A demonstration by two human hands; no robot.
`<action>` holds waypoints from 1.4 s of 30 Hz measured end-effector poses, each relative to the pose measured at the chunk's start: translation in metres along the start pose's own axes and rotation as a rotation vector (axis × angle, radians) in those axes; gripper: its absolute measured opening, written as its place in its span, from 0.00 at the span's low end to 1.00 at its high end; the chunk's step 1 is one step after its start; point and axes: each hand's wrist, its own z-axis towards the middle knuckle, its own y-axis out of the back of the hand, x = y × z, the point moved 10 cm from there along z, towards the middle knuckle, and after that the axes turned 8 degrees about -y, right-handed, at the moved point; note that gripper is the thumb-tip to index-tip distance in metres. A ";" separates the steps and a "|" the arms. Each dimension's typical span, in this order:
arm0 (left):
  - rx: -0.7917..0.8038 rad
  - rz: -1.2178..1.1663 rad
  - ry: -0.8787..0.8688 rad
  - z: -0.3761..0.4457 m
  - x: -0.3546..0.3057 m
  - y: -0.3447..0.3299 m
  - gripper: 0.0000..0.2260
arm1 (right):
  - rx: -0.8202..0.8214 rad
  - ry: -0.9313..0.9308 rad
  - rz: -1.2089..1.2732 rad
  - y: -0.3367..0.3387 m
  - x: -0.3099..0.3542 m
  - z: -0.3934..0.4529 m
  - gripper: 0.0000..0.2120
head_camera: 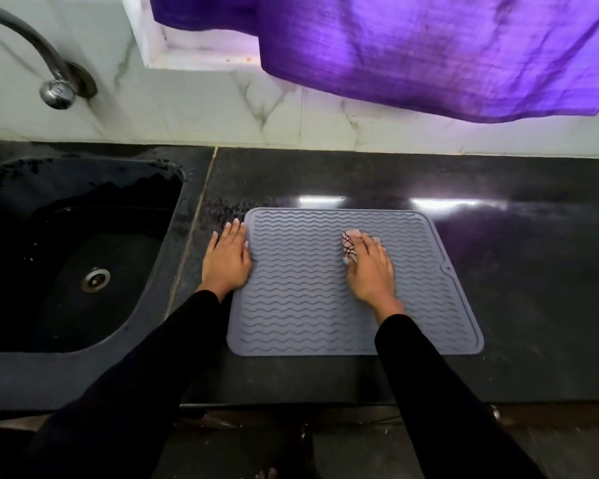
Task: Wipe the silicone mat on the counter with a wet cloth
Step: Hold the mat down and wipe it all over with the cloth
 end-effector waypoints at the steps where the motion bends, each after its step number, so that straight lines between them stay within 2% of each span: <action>1: 0.001 0.000 0.004 0.001 0.001 0.000 0.29 | 0.034 0.012 0.003 -0.002 -0.001 0.004 0.27; 4: -0.001 -0.003 0.006 0.000 -0.001 0.001 0.29 | 0.086 0.029 0.074 -0.004 -0.004 0.015 0.26; 8: 0.013 -0.026 0.010 0.000 0.001 0.000 0.30 | 0.127 0.032 0.359 -0.002 -0.007 0.027 0.21; 12: 0.094 -0.072 -0.008 0.001 0.004 -0.003 0.31 | 0.284 -0.250 1.036 0.015 -0.016 0.023 0.15; 14: 0.116 -0.074 -0.028 0.000 0.003 -0.004 0.31 | 0.262 -0.410 1.314 0.023 -0.029 0.022 0.16; 15: 0.109 -0.064 -0.036 -0.002 0.003 -0.004 0.31 | 0.209 -0.440 1.355 0.027 -0.031 0.020 0.17; 16: 0.093 -0.048 -0.040 -0.003 0.002 -0.003 0.31 | 0.161 -0.429 1.334 0.029 -0.024 0.015 0.18; 18: 0.045 -0.020 -0.040 -0.007 0.000 -0.001 0.30 | 0.072 -0.259 1.150 0.036 0.003 0.001 0.18; 21: -0.017 -0.032 -0.038 -0.009 -0.001 0.002 0.29 | 0.036 0.133 0.643 0.025 0.071 -0.027 0.20; 24: -0.029 -0.059 -0.046 -0.010 0.001 0.004 0.29 | 0.073 0.323 0.166 -0.024 0.117 -0.061 0.21; 26: -0.025 -0.047 -0.049 -0.009 0.000 0.004 0.29 | -0.005 0.390 -0.001 -0.037 0.131 -0.075 0.22; 28: -0.019 -0.033 -0.039 -0.008 -0.001 0.004 0.28 | -0.040 0.360 -0.065 -0.039 0.131 -0.073 0.22; 31: -0.010 -0.025 -0.038 -0.008 -0.001 0.003 0.29 | 0.004 0.359 -0.087 -0.041 0.131 -0.066 0.24; 36: 0.045 -0.124 -0.062 -0.006 0.000 0.005 0.31 | 0.193 0.366 0.112 -0.042 0.126 -0.047 0.22; 40: 0.107 -0.106 -0.062 -0.011 -0.004 0.004 0.25 | 0.251 0.282 0.155 -0.042 0.127 -0.042 0.18; 42: 0.107 -0.085 -0.073 -0.016 -0.006 0.003 0.26 | 0.291 0.207 0.211 -0.036 0.127 -0.041 0.17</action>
